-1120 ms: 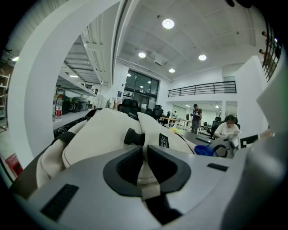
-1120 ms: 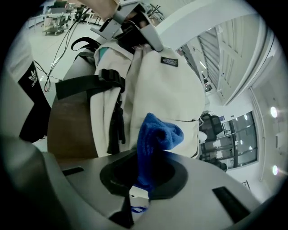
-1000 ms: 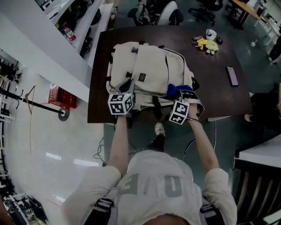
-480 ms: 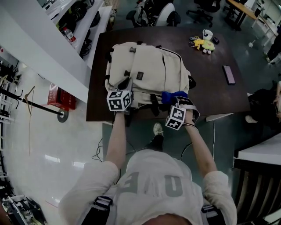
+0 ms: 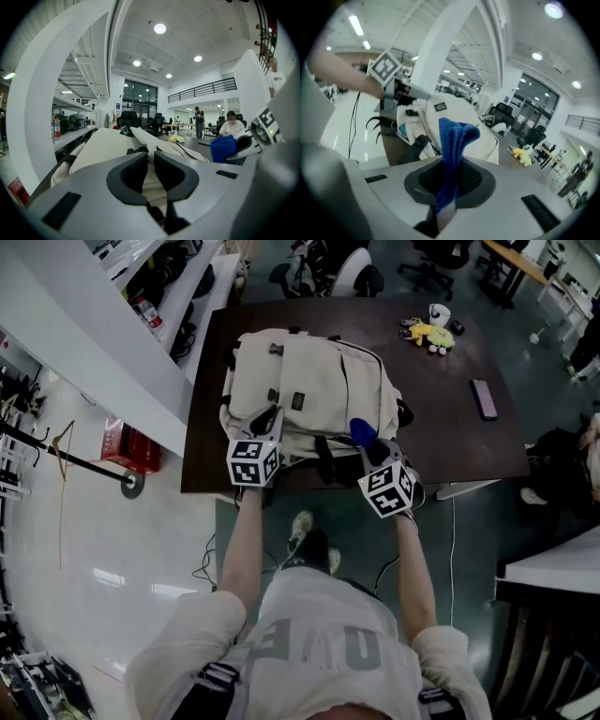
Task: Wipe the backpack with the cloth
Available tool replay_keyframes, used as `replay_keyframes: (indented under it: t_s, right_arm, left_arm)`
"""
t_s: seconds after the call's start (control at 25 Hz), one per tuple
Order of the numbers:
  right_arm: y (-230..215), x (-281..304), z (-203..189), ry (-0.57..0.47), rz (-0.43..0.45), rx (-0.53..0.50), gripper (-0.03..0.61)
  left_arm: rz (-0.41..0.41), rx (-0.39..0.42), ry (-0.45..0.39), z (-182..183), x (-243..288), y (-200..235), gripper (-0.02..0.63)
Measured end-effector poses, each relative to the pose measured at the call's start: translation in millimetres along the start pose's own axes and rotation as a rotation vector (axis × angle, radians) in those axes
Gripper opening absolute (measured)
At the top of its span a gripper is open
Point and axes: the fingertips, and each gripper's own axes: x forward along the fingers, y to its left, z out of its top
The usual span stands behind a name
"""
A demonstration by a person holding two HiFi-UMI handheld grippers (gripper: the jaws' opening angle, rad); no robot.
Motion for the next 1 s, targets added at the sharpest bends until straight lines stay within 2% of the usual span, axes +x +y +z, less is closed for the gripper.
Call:
replay_keyframes:
  t_s: [0.12, 0.2, 0.32, 0.4, 0.44, 0.6, 0.8, 0.88, 1.0]
  right_arm:
    - [-12, -29, 12, -0.120, -0.050, 0.239, 0.042]
    - [-18, -46, 19, -0.186, -0.075, 0.348, 0.041]
    - [-18, -68, 32, -0.252, -0.098, 0.388, 0.041]
    - [-14, -80, 41, -0.268, -0.119, 0.370, 0.041]
    - [-12, -86, 46, -0.276, -0.134, 0.363, 0.041]
    - [4, -115, 68, -0.343, -0.185, 0.416, 0.041]
    - [52, -170, 86, -0.414, -0.228, 0.516, 0.041]
    - [83, -200, 93, -0.434, -0.234, 0.518, 0.041]
    - [128, -245, 102, -0.474, -0.234, 0.526, 0.041]
  left_arm:
    - [-0.005, -0.004, -0.021, 4, -12, -22, 0.041]
    - [0.012, -0.051, -0.026, 1, -18, -15, 0.043]
    - [0.146, -0.160, -0.084, 4, -42, 42, 0.040]
    - [0.219, -0.191, -0.145, 20, -71, 78, 0.040]
    - [0.228, -0.188, -0.178, 30, -86, 85, 0.040]
    - [0.171, -0.159, -0.281, 59, -143, 58, 0.040]
    - [0.072, -0.218, -0.378, 59, -236, -21, 0.040]
    - [0.025, -0.219, -0.389, 53, -270, -47, 0.037]
    - [-0.009, -0.180, -0.364, 43, -319, -70, 0.013]
